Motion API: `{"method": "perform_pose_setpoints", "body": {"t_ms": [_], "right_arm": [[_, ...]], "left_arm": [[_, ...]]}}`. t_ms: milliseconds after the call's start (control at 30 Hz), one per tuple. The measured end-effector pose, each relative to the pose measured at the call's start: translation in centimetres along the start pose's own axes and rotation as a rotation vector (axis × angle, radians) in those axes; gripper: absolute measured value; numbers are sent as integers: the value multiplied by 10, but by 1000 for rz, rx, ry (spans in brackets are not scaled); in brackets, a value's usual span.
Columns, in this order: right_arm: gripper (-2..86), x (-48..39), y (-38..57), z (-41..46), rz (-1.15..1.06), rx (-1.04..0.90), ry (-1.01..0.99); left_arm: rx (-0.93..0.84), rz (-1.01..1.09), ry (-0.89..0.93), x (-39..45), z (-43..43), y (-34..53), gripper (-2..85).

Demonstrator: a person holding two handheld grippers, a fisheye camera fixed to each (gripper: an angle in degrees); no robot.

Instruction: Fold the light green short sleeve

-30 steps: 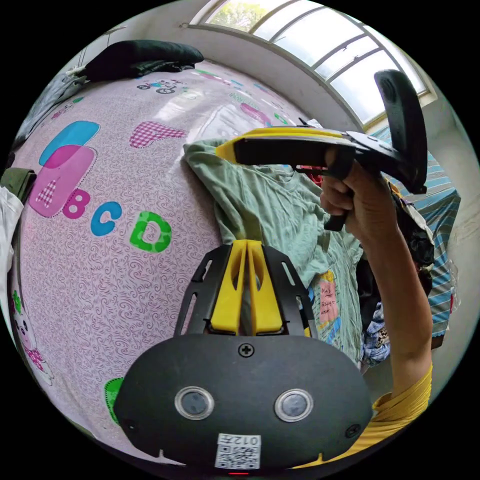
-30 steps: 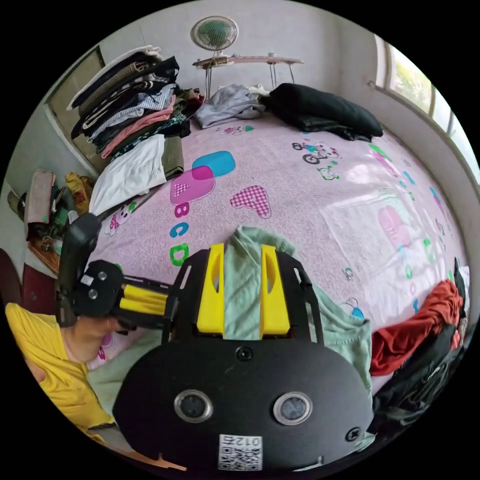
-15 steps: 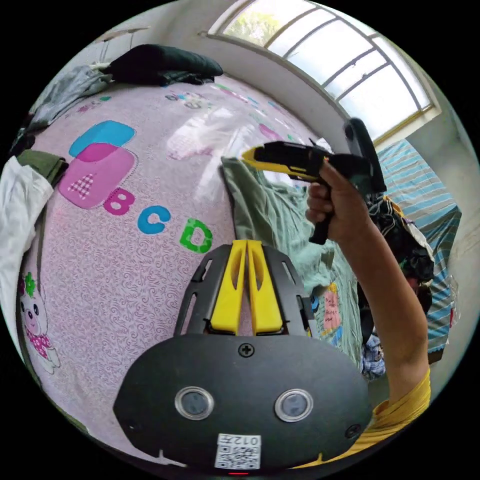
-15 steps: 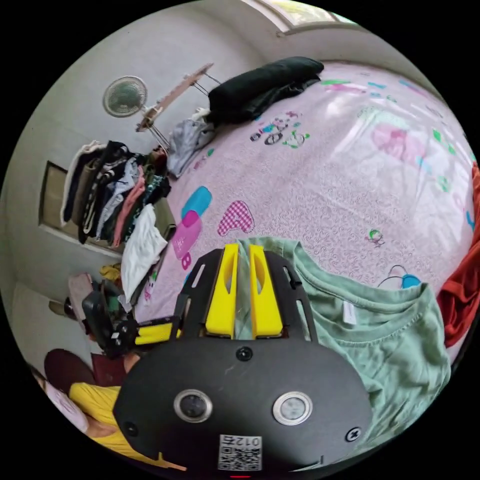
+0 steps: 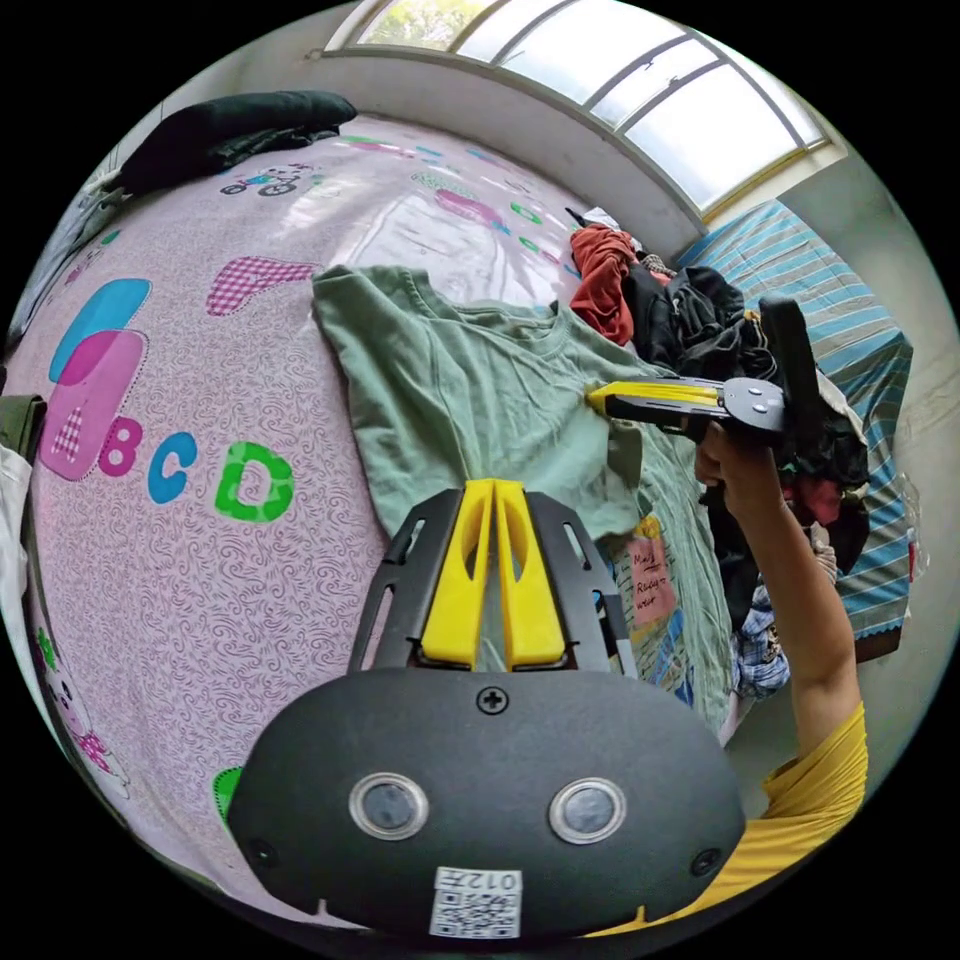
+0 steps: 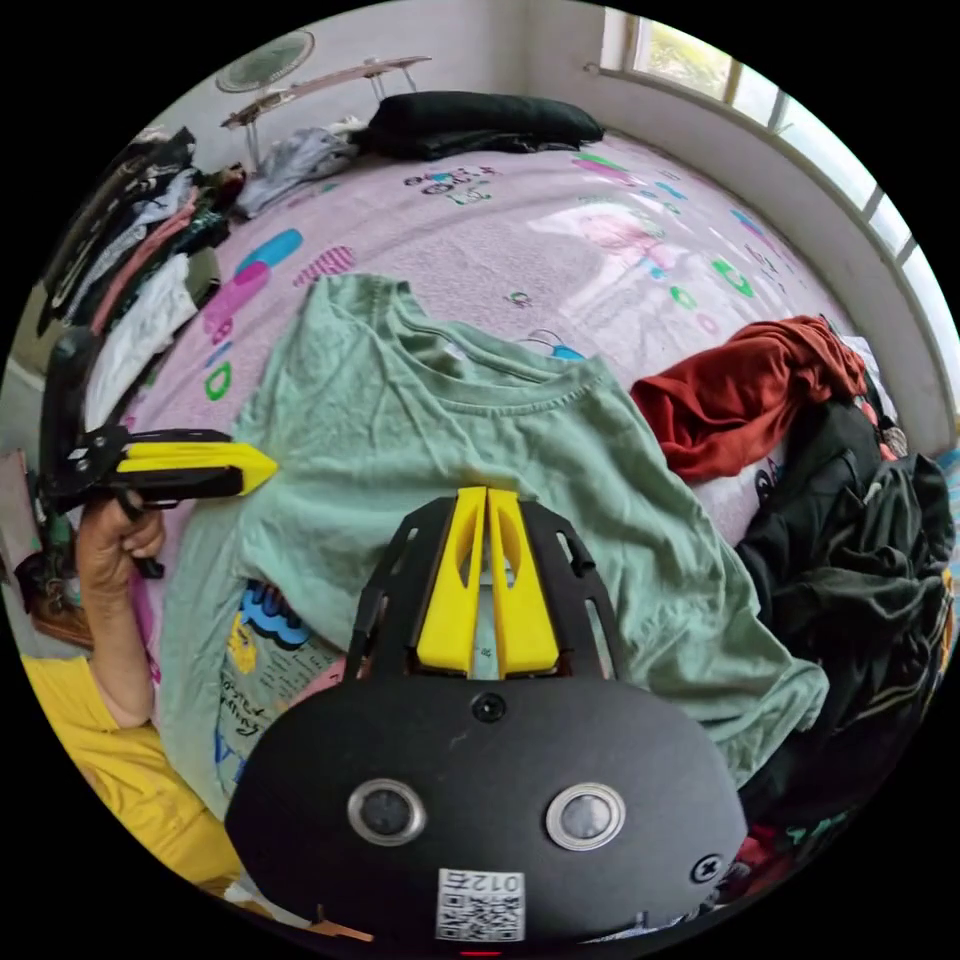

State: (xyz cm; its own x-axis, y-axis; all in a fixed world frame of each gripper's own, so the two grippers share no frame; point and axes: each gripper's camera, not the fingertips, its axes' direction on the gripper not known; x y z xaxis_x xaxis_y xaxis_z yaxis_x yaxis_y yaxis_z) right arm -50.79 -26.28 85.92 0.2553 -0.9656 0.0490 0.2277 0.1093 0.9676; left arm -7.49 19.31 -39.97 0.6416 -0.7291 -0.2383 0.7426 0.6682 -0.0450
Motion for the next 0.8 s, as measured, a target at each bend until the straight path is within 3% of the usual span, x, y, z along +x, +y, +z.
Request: {"method": "perform_pose_setpoints", "body": {"t_ms": [67, 200, 300, 333, 433, 733, 800], "right_arm": [[10, -2, -6, 2, -17, -8, 82], [6, -7, -13, -12, 55, 4, 52], [7, -58, -17, -61, -59, 264, 80], [7, -82, -29, -68, -142, 310, 39], [9, -130, -89, -49, -262, 193, -34], [24, -154, -181, -30, -283, 10, -145], [20, -152, -187, -43, -256, 41, -137]], "left_arm": [[-3, -4, 4, -1, -1, -1, 3], [8, 10, 42, 1, -10, -1, 3], [193, 6, 210, 1, -40, 6, 4], [190, -9, 152, 3, -41, 6, 4], [61, -15, -67, 16, -20, -1, 4], [-16, 54, -97, 41, -3, -9, 2], [-18, 55, -95, 45, -3, -9, 2]]}}
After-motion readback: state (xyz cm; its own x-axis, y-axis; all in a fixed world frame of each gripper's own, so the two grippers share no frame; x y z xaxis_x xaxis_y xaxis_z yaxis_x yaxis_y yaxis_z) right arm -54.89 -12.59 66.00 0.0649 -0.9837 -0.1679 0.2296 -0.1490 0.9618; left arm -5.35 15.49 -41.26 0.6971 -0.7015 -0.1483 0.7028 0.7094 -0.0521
